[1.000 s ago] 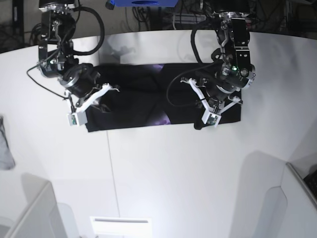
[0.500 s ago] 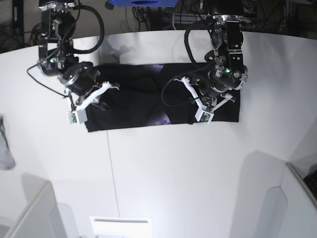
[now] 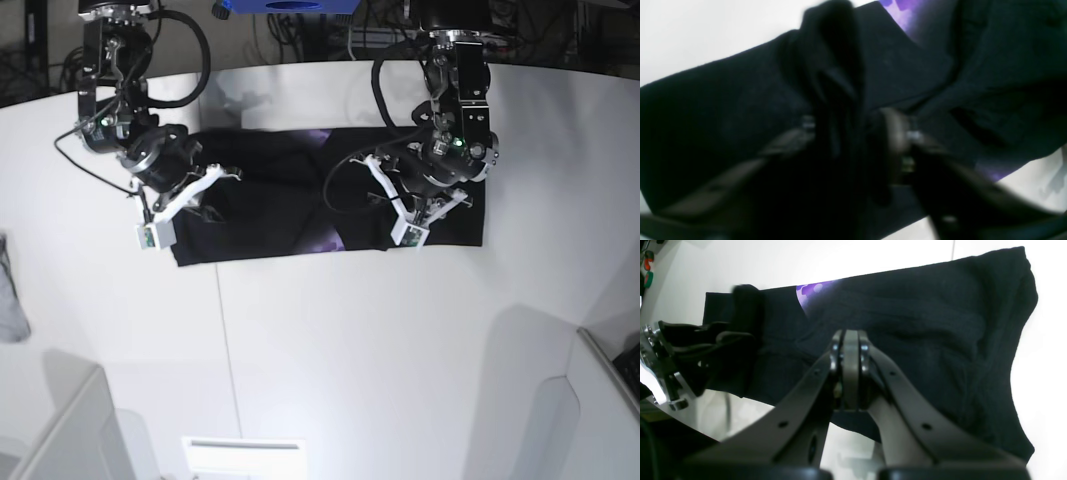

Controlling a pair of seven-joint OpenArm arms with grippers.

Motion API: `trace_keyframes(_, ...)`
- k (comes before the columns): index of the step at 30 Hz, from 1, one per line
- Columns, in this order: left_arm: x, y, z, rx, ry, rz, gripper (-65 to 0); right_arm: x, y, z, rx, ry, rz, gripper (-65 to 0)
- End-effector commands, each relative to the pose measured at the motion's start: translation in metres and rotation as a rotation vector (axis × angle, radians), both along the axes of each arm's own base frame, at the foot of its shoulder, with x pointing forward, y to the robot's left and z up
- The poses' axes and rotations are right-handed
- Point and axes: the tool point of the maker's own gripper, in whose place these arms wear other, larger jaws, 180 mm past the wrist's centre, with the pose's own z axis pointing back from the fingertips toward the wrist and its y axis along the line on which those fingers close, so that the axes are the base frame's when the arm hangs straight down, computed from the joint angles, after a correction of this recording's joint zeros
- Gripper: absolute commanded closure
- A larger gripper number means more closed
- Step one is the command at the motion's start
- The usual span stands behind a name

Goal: Fold the T-shirt properly
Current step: 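Fold the strip end over with the left gripper and release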

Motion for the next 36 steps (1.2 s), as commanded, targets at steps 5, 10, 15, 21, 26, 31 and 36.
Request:
trace_keyframes(5,0.002,-0.046,0.015,-0.056,-0.052,-0.117,-52.2,0.007,-0.001,0.011,0.011,-0.042,-0.004,0.0)
trace_keyframes(10,0.004,-0.072,0.026,-0.067,-0.081,-0.196,-54.1,0.006,-0.011,0.010,0.004,-0.042,-0.035,0.0)
trace_keyframes(15,0.007,-0.049,0.055,-0.056,-0.169,-0.130,-50.8,0.013,-0.051,0.015,-0.021,-0.057,-0.143,0.0)
trace_keyframes(21,0.000,0.080,0.042,0.060,-0.134,0.211,-3.5,0.021,-0.065,0.014,-0.039,-0.018,-0.148,-16.2)
trace_keyframes(26,-0.022,0.170,0.047,0.152,-0.129,0.358,0.0,0.027,-0.065,-0.002,-0.028,0.076,-0.131,-50.3)
trace_keyframes(31,-0.044,0.243,0.058,0.154,-0.138,0.476,0.0,0.038,-0.073,-0.017,-0.015,0.116,-0.153,-47.6)
trace_keyframes(36,-0.057,0.281,0.045,0.139,-0.163,0.536,0.0,0.039,-0.075,-0.036,-0.012,0.161,-0.140,-47.6)
